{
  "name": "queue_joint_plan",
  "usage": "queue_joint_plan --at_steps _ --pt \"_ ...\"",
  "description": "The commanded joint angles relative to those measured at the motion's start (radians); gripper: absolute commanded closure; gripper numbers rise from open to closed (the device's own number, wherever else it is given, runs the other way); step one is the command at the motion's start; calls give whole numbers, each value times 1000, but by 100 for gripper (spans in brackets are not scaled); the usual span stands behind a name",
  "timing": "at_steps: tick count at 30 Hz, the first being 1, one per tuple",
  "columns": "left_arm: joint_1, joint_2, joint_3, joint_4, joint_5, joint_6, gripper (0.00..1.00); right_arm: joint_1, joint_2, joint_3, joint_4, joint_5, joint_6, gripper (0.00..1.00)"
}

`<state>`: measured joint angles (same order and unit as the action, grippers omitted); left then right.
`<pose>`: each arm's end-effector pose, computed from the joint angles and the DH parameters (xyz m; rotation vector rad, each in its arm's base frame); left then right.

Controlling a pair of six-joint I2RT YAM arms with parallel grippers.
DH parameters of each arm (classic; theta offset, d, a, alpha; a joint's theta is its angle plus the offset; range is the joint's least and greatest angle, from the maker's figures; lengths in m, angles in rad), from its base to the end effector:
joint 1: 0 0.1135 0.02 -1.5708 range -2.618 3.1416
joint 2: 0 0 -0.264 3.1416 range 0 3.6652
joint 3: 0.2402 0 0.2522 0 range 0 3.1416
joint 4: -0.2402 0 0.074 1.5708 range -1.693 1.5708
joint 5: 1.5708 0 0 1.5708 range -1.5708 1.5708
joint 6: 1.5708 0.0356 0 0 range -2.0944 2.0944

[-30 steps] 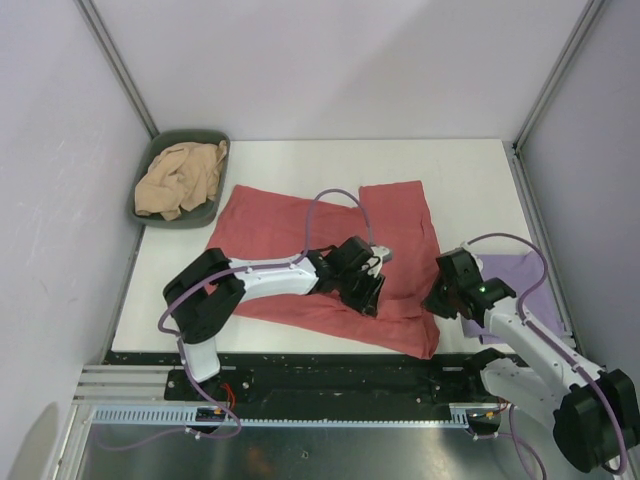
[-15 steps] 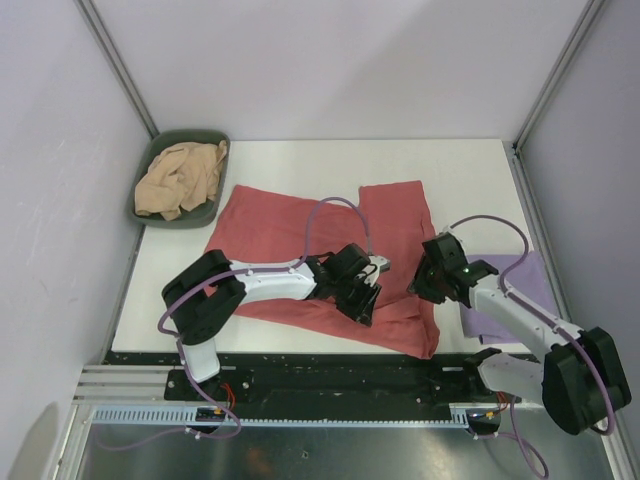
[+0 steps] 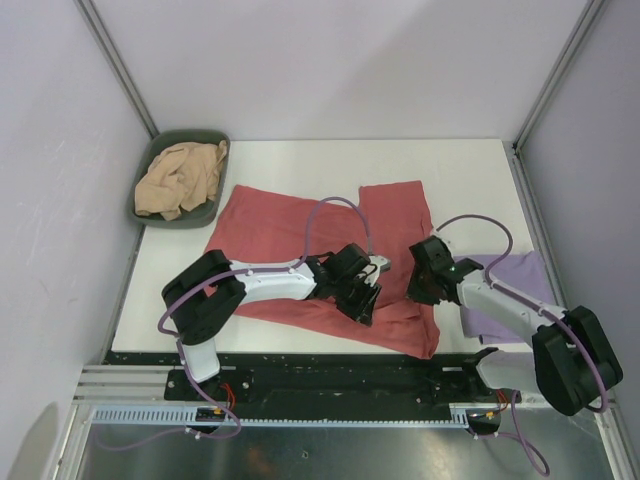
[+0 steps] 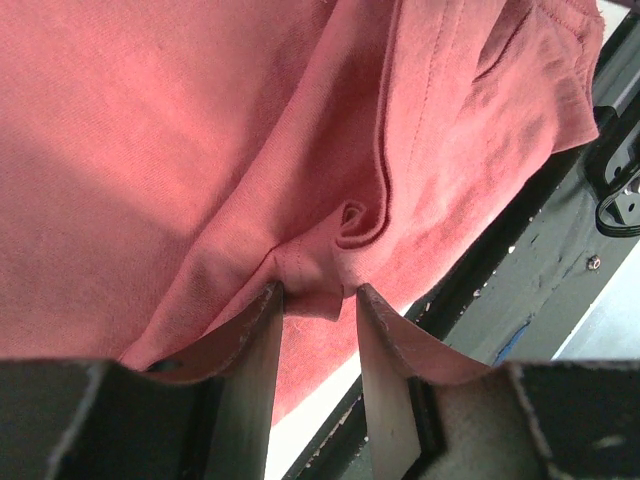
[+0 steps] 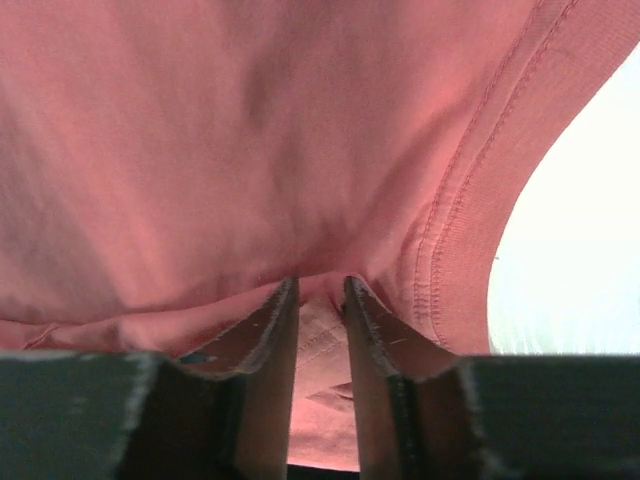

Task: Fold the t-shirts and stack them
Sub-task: Fold the flattened tshirt in 1/3 of the way

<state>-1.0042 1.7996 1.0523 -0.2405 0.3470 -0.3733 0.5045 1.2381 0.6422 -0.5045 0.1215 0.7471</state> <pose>0.1828 -0.3098 0.1584 0.9969 2.5855 -0.9022 0.1945 0.1024 0.1777 0.3631 2.6558 0.2441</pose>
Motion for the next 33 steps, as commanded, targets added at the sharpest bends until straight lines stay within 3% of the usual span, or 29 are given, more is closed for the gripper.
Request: queue_joint_plan --at_steps 1,5,16,24,33 --pt "-8 -38 2 33 -4 21 60 36 -31 36 -45 62 16 74" --pt "-7 -32 11 32 -16 16 60 51 -79 15 -98 72 39 79" --pt "-4 -16 38 33 -24 5 60 58 -171 -55 -133 48 70 78" --pt "18 -42 56 34 -21 -16 59 65 -185 -94 -121 40 90 95" --pt "83 -74 84 62 -42 -75 54 68 -204 -133 -110 40 107 100"
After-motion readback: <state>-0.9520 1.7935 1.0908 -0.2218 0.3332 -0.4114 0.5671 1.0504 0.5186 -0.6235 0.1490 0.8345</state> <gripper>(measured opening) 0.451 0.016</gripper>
